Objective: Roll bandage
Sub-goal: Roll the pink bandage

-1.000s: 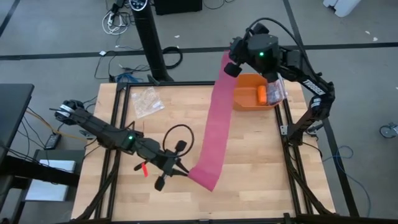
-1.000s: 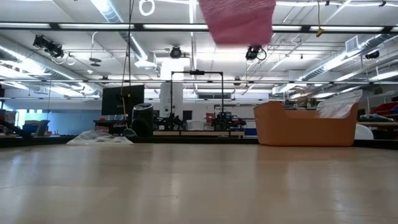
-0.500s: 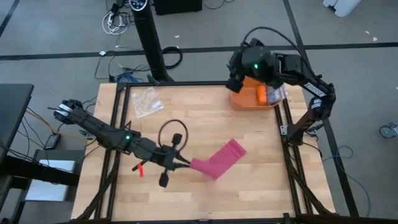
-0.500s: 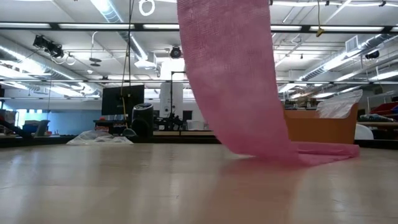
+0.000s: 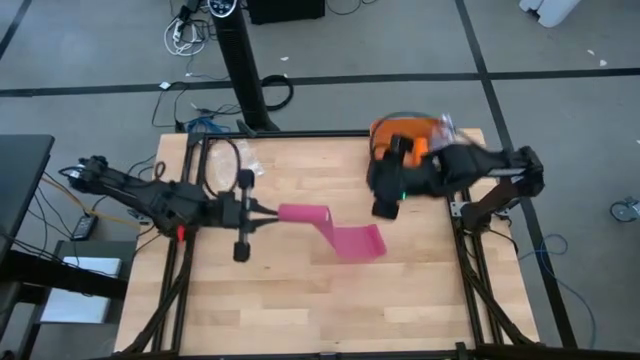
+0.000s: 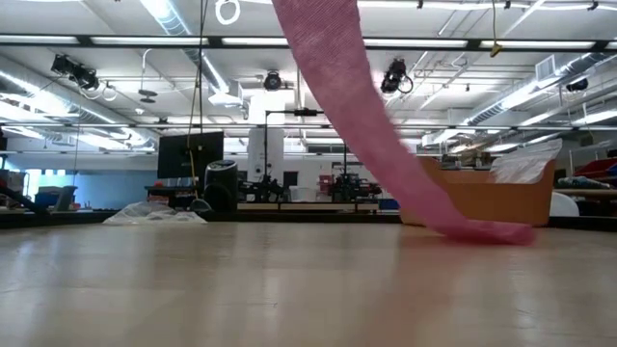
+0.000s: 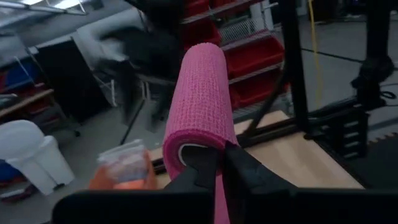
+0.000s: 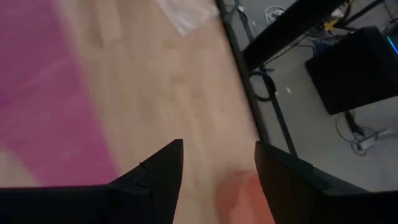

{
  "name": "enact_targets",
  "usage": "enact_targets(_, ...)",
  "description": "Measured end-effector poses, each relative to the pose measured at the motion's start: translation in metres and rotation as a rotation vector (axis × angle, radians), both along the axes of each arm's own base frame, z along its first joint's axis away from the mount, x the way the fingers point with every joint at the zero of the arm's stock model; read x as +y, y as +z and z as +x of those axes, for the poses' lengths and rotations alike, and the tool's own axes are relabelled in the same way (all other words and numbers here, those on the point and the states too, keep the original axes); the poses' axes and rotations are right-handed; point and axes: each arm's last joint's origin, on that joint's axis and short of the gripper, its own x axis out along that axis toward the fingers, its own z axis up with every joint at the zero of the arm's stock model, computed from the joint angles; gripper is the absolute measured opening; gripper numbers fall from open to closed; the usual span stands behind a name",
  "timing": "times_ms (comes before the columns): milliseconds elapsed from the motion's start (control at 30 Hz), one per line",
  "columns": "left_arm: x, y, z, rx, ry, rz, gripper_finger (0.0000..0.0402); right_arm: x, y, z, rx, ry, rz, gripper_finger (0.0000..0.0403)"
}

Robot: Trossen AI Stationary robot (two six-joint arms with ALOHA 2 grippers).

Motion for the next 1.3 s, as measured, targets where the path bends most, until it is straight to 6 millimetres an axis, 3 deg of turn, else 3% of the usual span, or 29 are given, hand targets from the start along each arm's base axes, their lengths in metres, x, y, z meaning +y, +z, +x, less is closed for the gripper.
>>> enact_targets(300, 0.020, 0.051, -0.015, -0.069, 0.066, 0.043, 0.0014, 0.049, -0.091, 0.014, -0.183, -0.018, -0.024, 0.0216)
enact_targets(600, 0.033, 0.100, -0.029, -0.078, 0.111, 0.070, 0.0014, 0.057, -0.143, 0.018, -0.305, -0.085, 0.053, 0.0234)
enact_targets(867, 0.037, 0.113, -0.023, -0.035, 0.139, 0.114, 0.0014, 0.066, -0.201, 0.015, -0.513, -0.028, 0.263, 0.0234)
enact_targets(1033, 0.041, 0.113, -0.014, -0.031, 0.165, 0.120, 0.0014, 0.069, -0.229, 0.011, -0.639, -0.002, 0.290, 0.0231)
enact_targets(1200, 0.045, 0.114, -0.009, -0.053, 0.195, 0.127, 0.0014, 0.074, -0.257, 0.026, -0.605, -0.018, 0.247, 0.0222)
enact_targets(1300, 0.048, 0.116, -0.009, -0.073, 0.209, 0.122, 0.0014, 0.077, -0.264, 0.037, -0.630, -0.073, 0.231, 0.0225)
